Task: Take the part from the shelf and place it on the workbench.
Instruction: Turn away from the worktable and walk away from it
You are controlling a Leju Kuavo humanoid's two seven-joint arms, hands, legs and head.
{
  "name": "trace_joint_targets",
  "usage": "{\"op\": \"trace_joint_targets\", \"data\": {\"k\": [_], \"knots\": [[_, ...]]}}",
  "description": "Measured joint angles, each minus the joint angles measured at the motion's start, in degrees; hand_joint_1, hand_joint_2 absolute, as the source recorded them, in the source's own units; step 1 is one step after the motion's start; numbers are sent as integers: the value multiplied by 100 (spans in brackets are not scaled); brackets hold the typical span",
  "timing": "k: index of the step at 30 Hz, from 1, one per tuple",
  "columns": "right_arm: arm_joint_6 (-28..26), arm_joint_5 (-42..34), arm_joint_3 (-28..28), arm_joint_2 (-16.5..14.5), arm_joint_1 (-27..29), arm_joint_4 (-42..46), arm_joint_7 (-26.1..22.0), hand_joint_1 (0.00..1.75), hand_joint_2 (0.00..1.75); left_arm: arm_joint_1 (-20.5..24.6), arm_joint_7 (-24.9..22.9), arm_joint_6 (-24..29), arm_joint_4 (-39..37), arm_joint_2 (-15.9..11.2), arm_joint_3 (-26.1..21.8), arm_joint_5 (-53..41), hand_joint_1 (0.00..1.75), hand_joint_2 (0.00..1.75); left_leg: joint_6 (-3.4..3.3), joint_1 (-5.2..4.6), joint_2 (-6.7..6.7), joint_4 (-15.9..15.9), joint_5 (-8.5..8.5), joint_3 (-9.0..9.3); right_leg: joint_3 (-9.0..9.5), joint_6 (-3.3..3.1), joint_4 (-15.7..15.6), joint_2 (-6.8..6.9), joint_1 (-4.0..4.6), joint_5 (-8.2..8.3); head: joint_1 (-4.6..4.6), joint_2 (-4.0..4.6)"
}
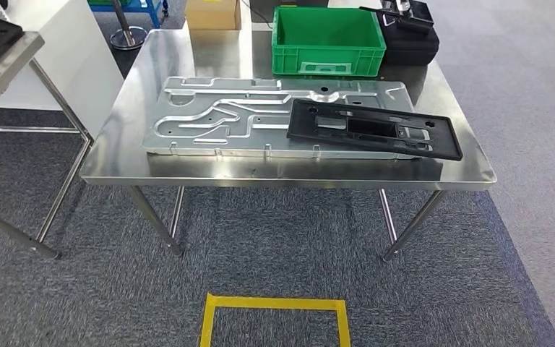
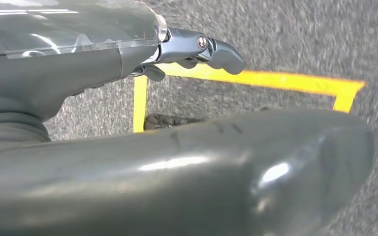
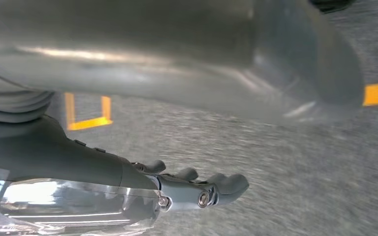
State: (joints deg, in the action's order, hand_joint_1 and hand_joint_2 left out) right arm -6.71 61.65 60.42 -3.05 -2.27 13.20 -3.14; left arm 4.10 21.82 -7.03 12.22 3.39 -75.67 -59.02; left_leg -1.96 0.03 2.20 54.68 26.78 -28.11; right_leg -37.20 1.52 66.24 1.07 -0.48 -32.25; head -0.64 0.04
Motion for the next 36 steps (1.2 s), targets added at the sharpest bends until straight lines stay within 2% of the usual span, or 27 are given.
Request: {"op": "trace_joint_targets", "data": {"k": [1, 2, 3, 4, 6, 8, 9, 11, 12, 13, 16, 17, 18, 19, 21, 23, 24, 26, 27, 28, 29, 31, 32, 33, 34, 35, 36], "knots": [[45, 0, 5, -3, 1, -9, 29, 0, 0, 7, 0, -8, -1, 0, 8, -13, 0, 0, 2, 0, -35, 13, -66, -93, -77, 16, 353, -58, -14, -212, -1, 0], [80, 1, 9, -7, -2, -18, 39, 0, 0, 11, -1, -16, -1, 1, 15, -25, 0, 0, 11, 1, -64, 34, -129, -188, -109, 29, 620, -80, -25, -295, -2, 0], [109, 3, 12, -13, -10, -24, 42, 0, 0, 12, -3, -23, -1, 4, 18, -36, 0, 0, 25, 4, -83, 64, -184, -285, -57, 39, 714, -86, -36, -232, -2, 0], [129, 6, 12, -19, -17, -30, 39, 0, 0, 12, -4, -28, -1, 8, 21, -46, 0, 0, 43, 9, -98, 102, -230, -377, 98, 47, 599, -86, -48, -76, -2, 0], [144, 13, 12, -28, -32, -34, 31, 0, 0, 16, -7, -31, -1, 19, 30, -55, 0, 0, 95, 16, -128, 196, -303, -549, 673, 52, -165, -101, -71, 178, -2, 0], [146, 18, 13, -33, -47, -37, 20, 0, 0, 26, -8, -25, -1, 28, 44, -62, 0, 0, 163, 12, -147, 270, -366, -647, 1115, 18, -865, -135, -55, 151, 4, 0], [148, 20, 14, -36, -53, -39, 18, 0, 0, 31, -8, -21, -1, 31, 51, -67, 0, 0, 197, 10, -151, 283, -405, -671, 1176, -10, -1004, -148, -37, 101, 4, 0], [156, 21, 17, -38, -54, -47, 49, 0, 0, 31, -9, -3, -1, 34, 60, -80, 0, 0, 268, 17, -162, 291, -460, -704, 1109, -97, -1026, -130, -27, 162, -2, 0], [159, 21, 20, -38, -58, -52, 76, 0, 0, 27, -10, 9, -1, 34, 61, -85, 0, 0, 299, 27, -170, 342, -388, -747, 1055, -151, -1026, -113, -31, 216, -4, 0], [160, 20, 22, -39, -62, -56, 109, 0, 0, 21, -15, 22, -1, 34, 61, -89, 0, 0, 326, 35, -178, 475, -213, -813, 992, -205, -1034, -95, -37, 279, 3, 0], [162, 17, 31, -41, -68, -62, 208, 0, 0, 23, -46, 34, -1, 38, 63, -104, 0, 0, 384, 56, -185, 1459, 603, -1104, 752, -283, -1024, -61, -10, 470, 25, 0], [165, 16, 35, -41, -68, -64, 233, 0, 0, 28, -65, 33, -1, 38, 65, -111, 0, 0, 394, 57, -184, 1783, 718, -1148, 660, -285, -1008, -54, 3, 532, 25, 0], [170, 16, 40, -43, -68, -65, 249, 0, 0, 33, -85, 33, -1, 38, 66, -119, 0, 0, 393, 58, -184, 1952, 692, -1108, 566, -282, -985, -48, 15, 589, 26, 0], [177, 16, 46, -45, -69, -66, 257, 0, 0, 36, -102, 34, -1, 37, 67, -128, 0, 0, 384, 57, -184, 1919, 560, -972, 472, -276, -955, -45, 24, 638, 25, 0], [213, 16, 56, -55, -71, -66, 248, 0, 0, 47, -119, 44, 1, 30, 68, -137, 0, 0, 331, 52, -184, 1257, 310, -407, 312, -251, -883, -42, 36, 718, 25, 0], [271, 16, 62, -73, -73, -67, 199, 0, 0, 69, -121, 58, 3, 19, 68, -137, 0, 0, 261, 22, -184, 429, 356, 148, 223, -202, -826, -35, 46, 795, 21, 0], [300, 16, 64, -80, -75, -67, 171, 0, 0, 79, -118, 64, 4, 14, 68, -136, 0, 0, 225, 3, -185, 197, 422, 277, 207, -170, -818, -29, 43, 838, 26, 0], [358, 17, 67, -83, -74, -68, 131, 0, 0, 80, -112, 70, 4, 11, 68, -136, 0, 0, 145, -17, -182, 106, 381, 262, 197, -94, -842, -20, 40, 933, 35, 0], [391, 18, 71, -84, -72, -69, 120, 0, 0, 83, -109, 70, 4, 10, 68, -136, 0, 0, 96, -10, -174, 85, 319, 221, 167, -58, -826, -33, 33, 912, 43, 0], [423, 17, 74, -84, -69, -72, 112, 0, 0, 86, -107, 70, 4, 10, 68, -137, 0, 0, 43, 1, -166, 64, 245, 159, 116, -26, -741, -50, 27, 783, 39, 0], [451, 16, 79, -83, -65, -75, 100, 0, 0, 88, -105, 70, 4, 9, 68, -139, 0, 0, 4, 17, -160, 45, 162, 77, 36, 5, -544, -66, 18, 539, 34, 0], [500, 8, 94, -75, -68, -79, 68, 0, 0, 94, -102, 69, 5, 3, 69, -141, 0, 0, -31, 21, -156, 48, 21, -104, -152, 57, 139, -85, -16, -78, 28, 0], [525, -2, 103, -71, -71, -79, 55, 0, 0, 93, -102, 69, 6, -1, 70, -144, 0, 0, -25, 19, -155, 56, -46, -194, -210, 81, 491, -85, -26, -244, 29, 0], [551, -14, 111, -67, -75, -79, 46, 0, 0, 94, -102, 68, 6, -4, 70, -147, 0, 0, -16, 19, -153, 69, -110, -281, -203, 99, 723, -85, -34, -251, 29, 0], [582, -27, 118, -65, -76, -79, 34, 0, 0, 96, -101, 67, 6, -7, 70, -150, 0, 0, -2, 20, -152, 89, -169, -371, -106, 110, 773, -85, -42, -125, 29, 0], [611, -40, 122, -64, -77, -79, 12, 0, 0, 97, -98, 63, 6, -8, 71, -153, 0, 0, 16, 23, -152, 115, -222, -457, 98, 113, 606, -85, -51, 59, 29, 0], [635, -49, 125, -63, -80, -79, -12, 0, 0, 97, -94, 58, 6, -9, 72, -155, 0, 0, 36, 25, -154, 148, -266, -533, 395, 109, 258, -86, -59, 201, 29, 0]]}}
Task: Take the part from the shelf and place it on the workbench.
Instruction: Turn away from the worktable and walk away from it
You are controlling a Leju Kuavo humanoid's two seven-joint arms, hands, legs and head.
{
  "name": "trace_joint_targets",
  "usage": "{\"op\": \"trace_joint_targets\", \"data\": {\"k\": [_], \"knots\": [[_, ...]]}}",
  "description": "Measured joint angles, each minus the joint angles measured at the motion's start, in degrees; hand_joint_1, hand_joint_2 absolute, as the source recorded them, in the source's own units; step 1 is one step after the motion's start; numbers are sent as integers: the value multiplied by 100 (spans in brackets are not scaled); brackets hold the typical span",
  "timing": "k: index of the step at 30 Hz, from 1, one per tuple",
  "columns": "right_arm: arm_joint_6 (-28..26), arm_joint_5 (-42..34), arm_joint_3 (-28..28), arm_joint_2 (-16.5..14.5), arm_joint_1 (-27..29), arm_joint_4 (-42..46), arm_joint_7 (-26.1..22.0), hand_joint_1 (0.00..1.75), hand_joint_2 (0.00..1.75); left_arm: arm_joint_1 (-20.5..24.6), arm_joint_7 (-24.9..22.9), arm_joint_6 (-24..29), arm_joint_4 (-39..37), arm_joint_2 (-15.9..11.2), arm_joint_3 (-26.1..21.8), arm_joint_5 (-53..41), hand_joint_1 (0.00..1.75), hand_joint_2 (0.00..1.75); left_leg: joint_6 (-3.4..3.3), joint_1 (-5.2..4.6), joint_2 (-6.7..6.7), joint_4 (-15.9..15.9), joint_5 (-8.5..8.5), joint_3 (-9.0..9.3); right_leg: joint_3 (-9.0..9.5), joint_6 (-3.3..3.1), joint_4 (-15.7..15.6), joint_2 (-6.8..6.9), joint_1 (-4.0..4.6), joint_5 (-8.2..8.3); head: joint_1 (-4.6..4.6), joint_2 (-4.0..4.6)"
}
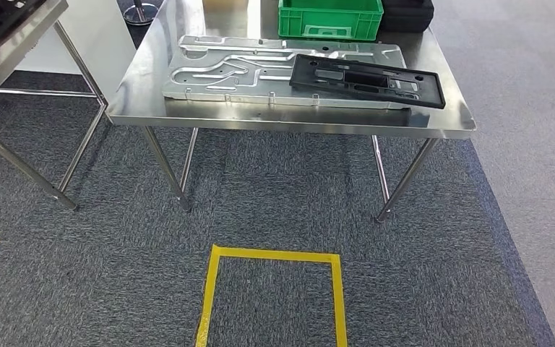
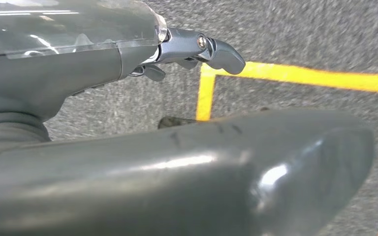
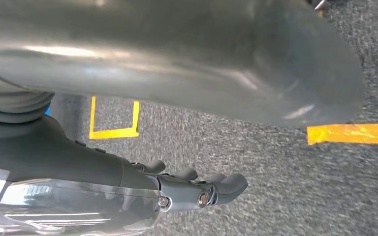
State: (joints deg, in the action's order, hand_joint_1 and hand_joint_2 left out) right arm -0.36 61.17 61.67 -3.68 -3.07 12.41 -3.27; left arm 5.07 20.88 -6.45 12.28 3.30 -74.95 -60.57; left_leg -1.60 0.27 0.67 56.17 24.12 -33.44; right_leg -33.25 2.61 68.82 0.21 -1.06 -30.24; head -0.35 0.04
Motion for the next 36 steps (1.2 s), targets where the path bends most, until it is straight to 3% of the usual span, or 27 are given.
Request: {"op": "trace_joint_targets", "data": {"k": [2, 4, 6, 7, 8, 10, 11, 12, 13, 14, 15, 16, 17, 19, 21, 22, 24, 26, 27, 28, 29, 31, 33, 34, 36], "knots": [[27, -13, 4, 2, -11, 0, -36, 0, 0, -2, 13, -7, 0, 0, 3, -1, 0, 0, 53, -15, -5, 85, -66, -117, 630, -37, -894, -11, 11, -1, 3, 0], [38, -19, 9, 3, -18, 0, -38, 0, 0, -4, 23, -7, 0, 0, 10, -1, 0, 0, 119, -28, -5, 130, -140, -173, 892, -105, -1349, -19, 41, -130, 7, 0], [58, -14, 16, 3, -7, -2, -39, 0, 0, -18, 24, -6, 0, -4, 17, -1, 0, 0, 192, -17, -10, 153, -166, -213, 838, -207, -1374, -2, 39, -80, 7, 0], [73, -8, 19, 3, -4, -3, -40, 0, 0, -26, 17, -4, 0, -8, 20, 1, 0, 0, 222, -8, -15, 236, -56, -259, 787, -266, -1371, 13, 36, -27, 10, 1], [92, -2, 20, 3, -4, -4, -41, 0, 0, -34, 7, -3, 0, -12, 20, 4, 0, 0, 251, 1, -20, 425, 160, -339, 721, -319, -1375, 28, 30, 34, 15, 1], [129, 9, 21, 5, -10, -4, -43, 0, 0, -37, -13, -1, -1, -15, 20, 13, 0, 0, 289, 16, -24, 1104, 746, -544, 559, -376, -1357, 45, 46, 150, 24, 1], [145, 12, 22, 7, -10, -4, -41, 0, 0, -35, -20, 1, -1, -16, 20, 17, 0, 0, 303, 20, -24, 1482, 944, -622, 468, -381, -1340, 48, 56, 210, 26, 0], [157, 14, 24, 10, -11, -4, -38, 0, 0, -34, -24, 3, -2, -16, 20, 19, 0, 0, 310, 24, -24, 1752, 1002, -637, 374, -381, -1315, 51, 66, 266, 26, 0], [164, 14, 27, 13, -11, -4, -33, 0, 0, -33, -28, 6, -1, -17, 20, 19, 0, 0, 309, 26, -24, 1854, 932, -568, 279, -375, -1284, 52, 75, 316, 26, 0], [168, 14, 30, 15, -11, -4, -24, 0, 0, -32, -32, 10, -1, -19, 21, 17, 0, 0, 296, 27, -24, 1731, 771, -392, 187, -365, -1246, 52, 81, 359, 26, 0], [165, 12, 34, 16, -14, -4, -14, 0, 0, -28, -32, 12, -1, -20, 22, 12, 0, 0, 273, 27, -25, 1423, 612, -122, 103, -352, -1205, 51, 84, 394, 26, 0], [161, 7, 39, 16, -16, -4, -5, 0, 0, -19, -30, 13, 0, -22, 25, 7, 0, 0, 239, 20, -27, 985, 558, 203, 31, -333, -1162, 50, 91, 426, 27, 0], [154, 1, 45, 16, -19, -5, 0, 0, 0, -8, -24, 15, 0, -25, 30, -2, 0, 0, 206, 8, -28, 544, 573, 504, -24, -308, -1125, 51, 96, 457, 25, 0], [136, -16, 66, 16, -24, -6, -11, 0, 0, 12, -12, 16, -1, -28, 42, -27, 0, 0, 141, -26, -29, 31, 699, 789, -84, -241, -1090, 62, 97, 532, 22, 0], [125, -25, 87, 17, -22, -7, -27, 0, 0, 13, -7, 15, -2, -26, 57, -52, 0, 0, 63, -30, -19, -39, 646, 747, -111, -163, -1081, 65, 85, 592, 20, 0], [126, -25, 93, 18, -20, -10, -32, 0, 0, 13, -8, 14, -2, -24, 66, -61, 0, 0, 13, -23, -11, -52, 590, 706, -141, -126, -1035, 51, 77, 529, 18, 0], [135, -25, 97, 20, -13, -20, -35, 0, 0, 16, -13, 13, -2, -21, 81, -69, 0, 0, -72, -5, 8, -78, 458, 581, -274, -60, -663, 17, 58, 93, 3, 0], [141, -24, 98, 23, -13, -28, -36, 0, 0, 18, -16, 13, -2, -23, 87, -73, 0, 0, -105, -17, 12, -69, 335, 418, -463, -7, 41, 3, 42, -449, -7, 0], [145, -21, 98, 25, -14, -28, -35, 0, 0, 17, -18, 14, -2, -24, 88, -75, 0, 0, -103, -21, 12, -57, 273, 334, -512, 13, 342, 2, 34, -556, -7, 0], [151, -15, 99, 25, -15, -29, -32, 0, 0, 16, -21, 16, -2, -25, 88, -78, 0, 0, -94, -23, 13, -39, 215, 247, -486, 26, 494, 3, 27, -516, -6, 0], [156, -9, 99, 25, -16, -30, -22, 0, 0, 17, -26, 19, -2, -26, 88, -80, 0, 0, -82, -22, 12, -13, 162, 160, -362, 31, 444, 3, 21, -363, -6, 0], [161, 6, 99, 28, -27, -31, 31, 0, 0, 19, -38, 24, -2, -26, 90, -85, 0, 0, -47, -23, 7, 57, 78, -4, 177, 9, -219, 1, 18, -56, -7, 0], [160, 15, 99, 35, -52, -31, 165, 0, 0, 22, -61, 25, -2, -26, 94, -92, 0, 0, 6, -37, 6, 125, 8, -110, 715, -58, -1046, -4, 42, -60, -1, 0], [163, 18, 99, 37, -62, -32, 259, 0, 0, 24, -76, 25, -2, -26, 96, -97, 0, 0, 38, -42, 9, 140, -32, -137, 840, -100, -1274, -7, 61, -115, -1, 0], [168, 33, 104, 37, -67, -36, 470, 0, 0, 25, -104, 26, -2, -28, 98, -109, 0, 0, 108, -41, 11, 142, -112, -166, 825, -196, -1372, 0, 70, -94, -3, 0]]}}
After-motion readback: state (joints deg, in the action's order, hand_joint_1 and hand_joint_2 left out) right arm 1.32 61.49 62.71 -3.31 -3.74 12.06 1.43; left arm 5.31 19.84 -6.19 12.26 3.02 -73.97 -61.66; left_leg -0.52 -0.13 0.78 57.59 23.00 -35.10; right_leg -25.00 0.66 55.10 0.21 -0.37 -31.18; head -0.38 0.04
